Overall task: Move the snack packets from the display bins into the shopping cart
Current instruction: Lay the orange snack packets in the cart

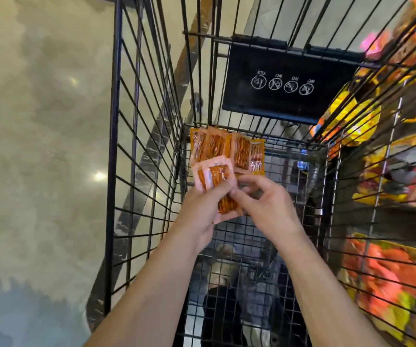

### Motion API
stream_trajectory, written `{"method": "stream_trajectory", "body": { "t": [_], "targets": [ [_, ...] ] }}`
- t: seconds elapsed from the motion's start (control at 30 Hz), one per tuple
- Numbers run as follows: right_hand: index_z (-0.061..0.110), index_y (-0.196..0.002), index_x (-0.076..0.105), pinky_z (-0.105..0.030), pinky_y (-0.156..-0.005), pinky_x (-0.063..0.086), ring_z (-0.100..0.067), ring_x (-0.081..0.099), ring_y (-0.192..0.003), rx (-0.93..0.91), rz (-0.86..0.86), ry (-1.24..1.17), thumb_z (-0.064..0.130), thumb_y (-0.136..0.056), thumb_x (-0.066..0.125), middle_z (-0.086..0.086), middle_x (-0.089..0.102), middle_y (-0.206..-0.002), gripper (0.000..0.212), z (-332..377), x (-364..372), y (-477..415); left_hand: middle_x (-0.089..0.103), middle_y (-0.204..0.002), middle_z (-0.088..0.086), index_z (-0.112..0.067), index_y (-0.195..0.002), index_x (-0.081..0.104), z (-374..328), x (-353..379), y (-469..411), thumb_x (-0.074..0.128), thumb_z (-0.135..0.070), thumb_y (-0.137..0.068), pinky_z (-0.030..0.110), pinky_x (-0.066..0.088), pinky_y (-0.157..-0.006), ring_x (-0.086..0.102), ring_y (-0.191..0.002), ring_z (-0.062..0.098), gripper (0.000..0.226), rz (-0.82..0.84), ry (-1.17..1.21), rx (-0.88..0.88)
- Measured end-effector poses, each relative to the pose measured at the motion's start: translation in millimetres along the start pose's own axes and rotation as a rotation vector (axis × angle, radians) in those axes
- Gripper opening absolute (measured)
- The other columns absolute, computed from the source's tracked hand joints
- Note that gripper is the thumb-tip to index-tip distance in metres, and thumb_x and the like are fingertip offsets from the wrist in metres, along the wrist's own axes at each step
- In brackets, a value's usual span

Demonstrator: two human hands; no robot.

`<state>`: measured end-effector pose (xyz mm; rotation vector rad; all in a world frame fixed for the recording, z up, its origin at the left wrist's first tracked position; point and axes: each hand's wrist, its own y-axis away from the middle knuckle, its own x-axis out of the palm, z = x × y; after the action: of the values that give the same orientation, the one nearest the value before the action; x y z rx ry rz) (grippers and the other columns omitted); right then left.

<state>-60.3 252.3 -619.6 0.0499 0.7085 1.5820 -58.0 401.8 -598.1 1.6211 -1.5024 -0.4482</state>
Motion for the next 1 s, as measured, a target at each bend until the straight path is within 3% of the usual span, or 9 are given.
{"method": "stream_trajectory", "body": {
  "t": [0.13, 0.17, 0.23, 0.3, 0.4, 0.53, 0.67, 0.83, 1.0],
  "targets": [
    [0.036, -0.097, 0.065, -0.017, -0.063, 0.043, 0.012, 0.062, -0.076, 0.123, -0.154, 0.059, 0.047, -0.093, 0.071, 0.017, 0.069, -0.087, 0.013, -0.1, 7.5, -39.8, 0.081, -0.112, 0.008, -0.026, -0.110, 0.078, 9.1, -10.7, -8.1, 0.071, -0.019, -0.099, 0.049, 0.065, -0.084, 0.078, -0.104, 0.026, 0.014, -0.183, 0.102, 0.021],
    [0.033, -0.101, 0.064, -0.020, -0.069, 0.045, 0.008, 0.062, -0.082, 0.162, -0.195, 0.100, 0.050, -0.094, 0.069, 0.017, 0.067, -0.095, 0.018, -2.5, 10.0, -53.8, 0.081, -0.110, 0.008, -0.024, -0.107, 0.080, 11.2, -13.1, -9.7, 0.073, -0.018, -0.098, 0.046, 0.066, -0.079, 0.079, -0.100, 0.026, 0.013, -0.209, 0.133, 0.022],
    [0.026, -0.115, 0.064, -0.033, -0.089, 0.049, -0.014, 0.062, -0.107, 0.238, -0.255, 0.196, 0.056, -0.093, 0.067, 0.004, 0.064, -0.113, 0.038, -9.9, 16.9, -82.1, 0.081, -0.108, 0.009, -0.022, -0.107, 0.081, 15.7, -16.4, -12.2, 0.075, -0.018, -0.096, 0.039, 0.065, -0.072, 0.080, -0.098, 0.025, 0.013, -0.237, 0.177, 0.031],
    [0.020, -0.125, 0.054, -0.045, -0.105, 0.045, -0.029, 0.052, -0.124, 0.344, -0.257, 0.260, 0.062, -0.088, 0.069, -0.007, 0.056, -0.129, 0.058, -16.9, 24.4, -104.8, 0.081, -0.108, 0.010, -0.020, -0.112, 0.078, 20.1, -18.9, -14.6, 0.075, -0.018, -0.096, 0.036, 0.064, -0.069, 0.080, -0.098, 0.025, 0.016, -0.254, 0.209, 0.041],
    [0.016, -0.135, 0.043, -0.052, -0.109, 0.038, -0.034, 0.040, -0.133, 0.436, -0.201, 0.366, 0.065, -0.082, 0.075, -0.012, 0.043, -0.138, 0.079, -27.2, 34.4, -123.1, 0.082, -0.108, 0.007, -0.020, -0.117, 0.078, 23.8, -21.8, -17.9, 0.075, -0.019, -0.097, 0.034, 0.064, -0.069, 0.080, -0.097, 0.023, 0.020, -0.262, 0.230, 0.036],
    [0.016, -0.122, 0.052, -0.044, -0.101, 0.046, -0.026, 0.048, -0.119, 0.444, -0.297, 0.333, 0.053, -0.078, 0.084, -0.007, 0.049, -0.124, 0.065, -43.3, 36.1, -132.7, 0.082, -0.103, 0.007, -0.020, -0.111, 0.079, 24.9, -25.9, -20.3, 0.076, -0.020, -0.097, 0.030, 0.063, -0.064, 0.080, -0.094, 0.021, 0.015, -0.277, 0.244, 0.026],
    [0.020, -0.109, 0.066, -0.030, -0.074, 0.052, -0.011, 0.065, -0.087, 0.437, -0.258, 0.083, 0.026, -0.083, 0.085, -0.001, 0.071, -0.106, 0.033, -60.5, 29.9, -126.1, 0.082, -0.104, 0.006, -0.021, -0.110, 0.078, 25.1, -24.9, -23.1, 0.075, -0.020, -0.098, 0.031, 0.063, -0.063, 0.080, -0.097, 0.023, 0.013, -0.284, 0.247, 0.017],
    [0.029, -0.104, 0.066, -0.030, -0.081, 0.056, -0.002, 0.067, -0.085, 0.357, -0.209, -0.124, 0.018, -0.088, 0.082, 0.013, 0.071, -0.092, 0.025, -59.1, 8.4, -103.9, 0.082, -0.105, 0.006, -0.022, -0.109, 0.078, 26.9, -25.8, -22.7, 0.076, -0.021, -0.097, 0.028, 0.063, -0.064, 0.079, -0.097, 0.021, 0.012, -0.273, 0.195, 0.020],
    [0.016, -0.129, 0.065, -0.044, -0.094, 0.056, -0.022, 0.073, -0.110, 0.309, 0.150, -0.466, 0.019, -0.085, 0.078, -0.002, 0.076, -0.119, 0.046, -42.9, -29.3, -58.9, 0.081, -0.110, 0.002, -0.025, -0.117, 0.075, 26.3, -22.9, -19.9, 0.076, -0.023, -0.098, 0.033, 0.065, -0.069, 0.078, -0.100, 0.019, 0.020, -0.218, 0.130, 0.025]
  ]
}}
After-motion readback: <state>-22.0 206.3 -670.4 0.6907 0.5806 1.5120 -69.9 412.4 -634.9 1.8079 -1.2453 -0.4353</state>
